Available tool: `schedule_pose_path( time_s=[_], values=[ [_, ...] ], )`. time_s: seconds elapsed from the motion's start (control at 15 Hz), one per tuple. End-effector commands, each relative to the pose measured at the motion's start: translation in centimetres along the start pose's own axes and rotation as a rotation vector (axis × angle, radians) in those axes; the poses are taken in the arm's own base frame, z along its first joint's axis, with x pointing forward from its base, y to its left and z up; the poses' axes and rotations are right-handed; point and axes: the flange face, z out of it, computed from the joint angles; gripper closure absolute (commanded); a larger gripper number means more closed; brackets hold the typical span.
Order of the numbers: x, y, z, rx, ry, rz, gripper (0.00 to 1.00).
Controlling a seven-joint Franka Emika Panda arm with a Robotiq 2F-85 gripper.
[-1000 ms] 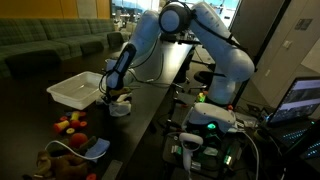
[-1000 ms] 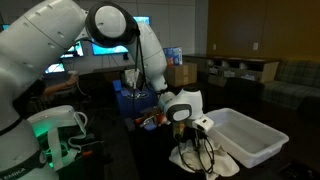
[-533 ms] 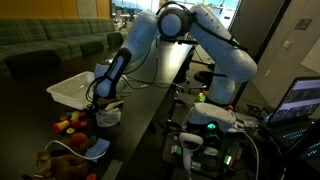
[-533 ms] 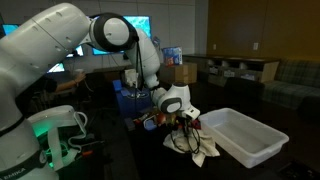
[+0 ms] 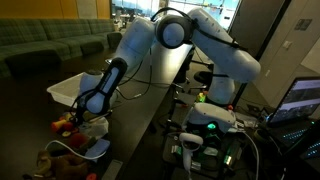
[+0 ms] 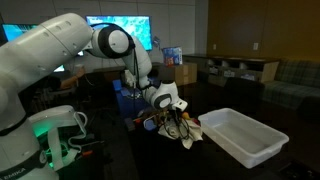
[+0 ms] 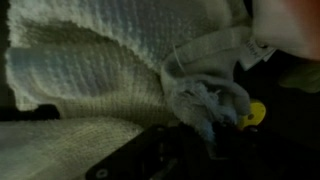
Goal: Pick up the towel from the countertop, sweep the objects to the left and put the towel in the container.
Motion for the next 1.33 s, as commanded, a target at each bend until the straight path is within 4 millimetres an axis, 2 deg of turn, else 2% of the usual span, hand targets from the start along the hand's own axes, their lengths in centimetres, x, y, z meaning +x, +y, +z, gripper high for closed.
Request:
schedule_pose_path(
  time_s=[0.0, 0.2, 0.33, 0.6, 0.73, 0.93, 1.13, 1.27],
  values=[
    [-1.4, -2.8, 0.3, 0.044, 0.022, -0.040, 0.94],
    [-2.3, -4.5, -2.1, 0.073, 0.008, -0.087, 0.94],
    [-2.3, -5.3, -4.9, 0.105, 0.018, -0.109, 0.94],
    [0.1, -5.7, -11.7, 0.166, 0.084, -0.094, 0.94],
    [2.6, -5.0, -15.3, 0.190, 0.132, -0.064, 0.94],
    [7.8, -2.7, -20.0, 0.212, 0.202, -0.015, 0.94],
    [13.4, 0.2, -23.9, 0.216, 0.280, 0.033, 0.94],
    [16.8, 2.0, -25.5, 0.213, 0.321, 0.064, 0.94]
  ],
)
